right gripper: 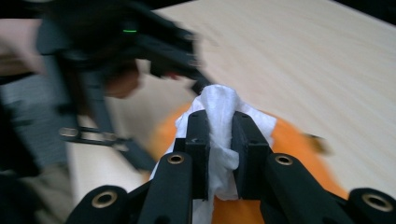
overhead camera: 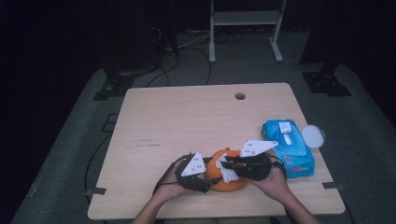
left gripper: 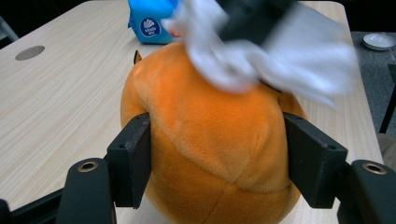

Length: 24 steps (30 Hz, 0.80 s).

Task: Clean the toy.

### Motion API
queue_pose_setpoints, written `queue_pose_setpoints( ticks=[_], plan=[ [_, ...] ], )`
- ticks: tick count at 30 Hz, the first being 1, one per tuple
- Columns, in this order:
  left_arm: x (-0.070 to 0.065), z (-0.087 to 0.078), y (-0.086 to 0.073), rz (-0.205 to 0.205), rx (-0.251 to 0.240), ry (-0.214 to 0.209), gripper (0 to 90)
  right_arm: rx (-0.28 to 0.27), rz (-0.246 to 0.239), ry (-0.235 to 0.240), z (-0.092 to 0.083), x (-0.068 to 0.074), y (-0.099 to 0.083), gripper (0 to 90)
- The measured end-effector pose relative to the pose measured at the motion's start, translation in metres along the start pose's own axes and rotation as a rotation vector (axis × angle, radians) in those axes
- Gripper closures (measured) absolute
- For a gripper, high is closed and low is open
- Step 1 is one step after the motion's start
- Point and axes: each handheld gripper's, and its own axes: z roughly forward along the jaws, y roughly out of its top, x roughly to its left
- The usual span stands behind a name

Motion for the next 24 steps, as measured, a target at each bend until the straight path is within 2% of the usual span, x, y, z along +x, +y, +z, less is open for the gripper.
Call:
queue_pose_setpoints(
  ticks=[1,2,4,6,7,11,12,15,18,19,20,21,23,24],
  plan=[
    [0.002,0.000,-0.001,-0.019,0.004,0.000,29.7,0.006,0.016,-0.013,-0.001,-0.006,-0.003,77.4],
    [0.005,0.000,-0.001,-0.056,0.004,0.002,26.1,0.010,0.040,-0.013,-0.002,-0.013,-0.007,77.5],
    [0.009,0.001,0.000,-0.157,-0.013,-0.022,16.8,0.017,0.086,-0.004,-0.002,-0.021,-0.016,77.6],
    [0.008,0.003,0.003,-0.206,-0.023,-0.030,12.5,0.011,0.106,0.013,-0.003,-0.021,-0.018,77.7],
    [0.007,0.004,0.004,-0.209,-0.023,-0.030,12.7,0.010,0.096,0.021,-0.003,-0.017,-0.016,77.7],
    [-0.002,0.006,0.007,-0.103,-0.011,0.000,24.5,-0.005,0.057,0.101,0.001,0.002,-0.007,77.7],
    [-0.004,0.005,0.008,-0.071,-0.005,0.009,28.9,0.003,0.015,0.085,0.004,0.009,-0.003,77.7],
    [-0.007,0.003,0.007,-0.013,0.000,0.019,31.3,-0.001,0.009,0.079,0.002,0.006,-0.001,77.4],
    [-0.007,0.001,0.005,0.023,0.006,0.013,32.5,-0.004,0.023,0.009,-0.005,-0.006,-0.005,77.4],
    [-0.006,0.001,0.005,0.009,0.003,0.009,32.2,0.001,0.040,-0.008,-0.007,-0.011,-0.008,77.5],
    [-0.004,0.002,0.006,-0.028,0.004,0.005,29.7,0.003,0.061,-0.015,-0.009,-0.017,-0.012,77.5],
    [-0.003,0.002,0.007,-0.067,-0.004,0.001,23.5,0.004,0.084,-0.011,-0.010,-0.022,-0.017,77.5],
    [0.002,0.003,0.009,-0.175,-0.037,-0.021,14.8,0.010,0.097,-0.010,-0.010,-0.023,-0.020,77.6],
    [0.004,0.004,0.010,-0.237,-0.053,-0.035,13.5,0.014,0.094,-0.008,-0.010,-0.021,-0.020,77.6]
  ],
)
